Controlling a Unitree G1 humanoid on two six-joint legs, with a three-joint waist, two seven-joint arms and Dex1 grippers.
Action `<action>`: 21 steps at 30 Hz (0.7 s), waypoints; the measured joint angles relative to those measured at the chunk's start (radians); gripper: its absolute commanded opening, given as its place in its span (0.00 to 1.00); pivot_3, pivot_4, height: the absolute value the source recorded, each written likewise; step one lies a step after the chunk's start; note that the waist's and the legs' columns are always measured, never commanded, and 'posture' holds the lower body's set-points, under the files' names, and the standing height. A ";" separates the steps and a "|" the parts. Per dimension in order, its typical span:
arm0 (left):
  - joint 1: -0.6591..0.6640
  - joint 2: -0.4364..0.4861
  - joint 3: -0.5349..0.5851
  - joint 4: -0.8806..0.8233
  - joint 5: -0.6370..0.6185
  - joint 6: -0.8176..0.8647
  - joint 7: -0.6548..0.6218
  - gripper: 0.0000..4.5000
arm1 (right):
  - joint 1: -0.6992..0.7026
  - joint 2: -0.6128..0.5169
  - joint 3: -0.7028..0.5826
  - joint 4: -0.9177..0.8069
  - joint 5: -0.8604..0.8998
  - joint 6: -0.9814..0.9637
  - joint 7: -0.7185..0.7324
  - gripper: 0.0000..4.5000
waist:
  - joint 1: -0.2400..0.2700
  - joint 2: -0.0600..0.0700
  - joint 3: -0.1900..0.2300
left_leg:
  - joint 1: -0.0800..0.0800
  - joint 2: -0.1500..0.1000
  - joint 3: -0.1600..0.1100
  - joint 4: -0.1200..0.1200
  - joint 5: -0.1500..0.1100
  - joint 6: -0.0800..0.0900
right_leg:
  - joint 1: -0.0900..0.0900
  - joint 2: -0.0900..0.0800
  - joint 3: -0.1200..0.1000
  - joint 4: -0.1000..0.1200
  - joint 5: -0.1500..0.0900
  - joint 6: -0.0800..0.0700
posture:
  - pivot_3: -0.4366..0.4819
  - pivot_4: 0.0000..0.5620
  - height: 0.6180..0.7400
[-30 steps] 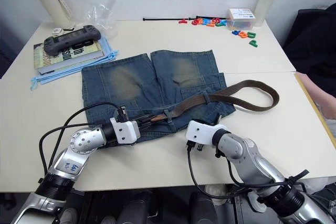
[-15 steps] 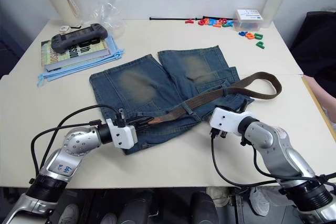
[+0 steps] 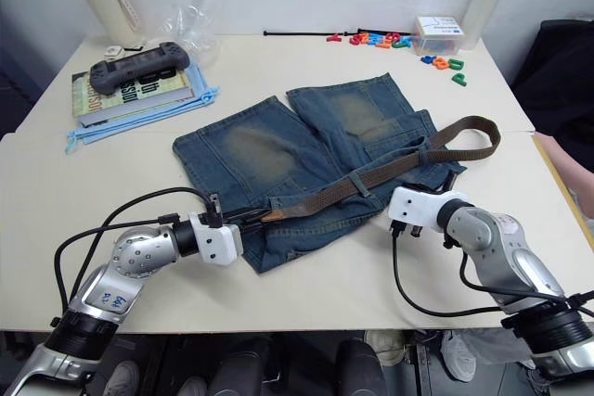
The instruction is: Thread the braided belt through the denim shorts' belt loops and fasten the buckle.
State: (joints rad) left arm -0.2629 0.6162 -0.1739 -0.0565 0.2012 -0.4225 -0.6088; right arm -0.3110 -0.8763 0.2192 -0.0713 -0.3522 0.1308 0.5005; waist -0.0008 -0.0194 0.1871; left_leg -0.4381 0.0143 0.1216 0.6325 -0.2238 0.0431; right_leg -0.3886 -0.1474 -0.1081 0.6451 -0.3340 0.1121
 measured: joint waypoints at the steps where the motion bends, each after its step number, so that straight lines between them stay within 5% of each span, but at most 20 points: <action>1: 0.000 0.000 0.000 -0.001 0.000 0.002 0.000 0.05 | 0.001 0.014 -0.006 -0.002 0.001 0.006 0.000 0.01 | 0.000 0.000 0.000 | 0.000 0.000 0.000 0.000 0.000 0.000 | 0.000 0.000 0.000 0.000 0.000 0.000 | 0.48 0.27 0.78; 3: 0.000 0.000 0.000 -0.001 0.001 0.005 0.000 0.05 | 0.005 0.029 -0.020 -0.009 0.001 0.022 0.000 0.01 | 0.000 0.000 0.000 | 0.000 0.000 0.000 0.000 0.000 0.000 | 0.000 0.000 0.000 0.000 0.000 0.000 | 0.48 0.27 0.78; 13: -0.002 -0.001 -0.001 -0.005 0.002 0.007 0.000 0.05 | 0.067 0.028 -0.186 -0.122 0.044 0.109 0.033 0.98 | 0.000 0.000 0.000 | 0.000 0.000 0.000 0.000 0.000 0.000 | 0.000 0.000 0.000 0.001 0.000 0.000 | 0.48 0.27 0.78; 18: -0.002 0.000 -0.001 -0.006 0.006 0.007 0.000 0.05 | 0.031 0.094 -0.386 -0.376 0.323 0.503 0.170 0.98 | -0.006 0.000 0.000 | 0.001 0.002 -0.001 0.001 0.000 0.000 | 0.000 0.001 0.001 0.002 0.000 0.000 | 0.48 0.27 0.78; 21: -0.002 0.004 0.000 -0.006 0.017 0.001 0.004 0.05 | -0.076 0.215 -0.474 -0.548 0.568 0.916 0.223 0.98 | -0.008 0.000 0.000 | 0.001 0.002 -0.003 0.001 -0.002 0.003 | 0.000 0.001 0.001 0.002 0.000 -0.001 | 0.48 0.27 0.78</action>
State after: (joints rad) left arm -0.2652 0.6201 -0.1736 -0.0628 0.2184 -0.4220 -0.6046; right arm -0.3869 -0.6616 -0.2545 -0.6193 0.2157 1.0472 0.7236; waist -0.0088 -0.0192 0.1870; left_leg -0.4376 0.0163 0.1186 0.6330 -0.2260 0.0465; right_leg -0.3889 -0.1465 -0.1073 0.6476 -0.3341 0.1111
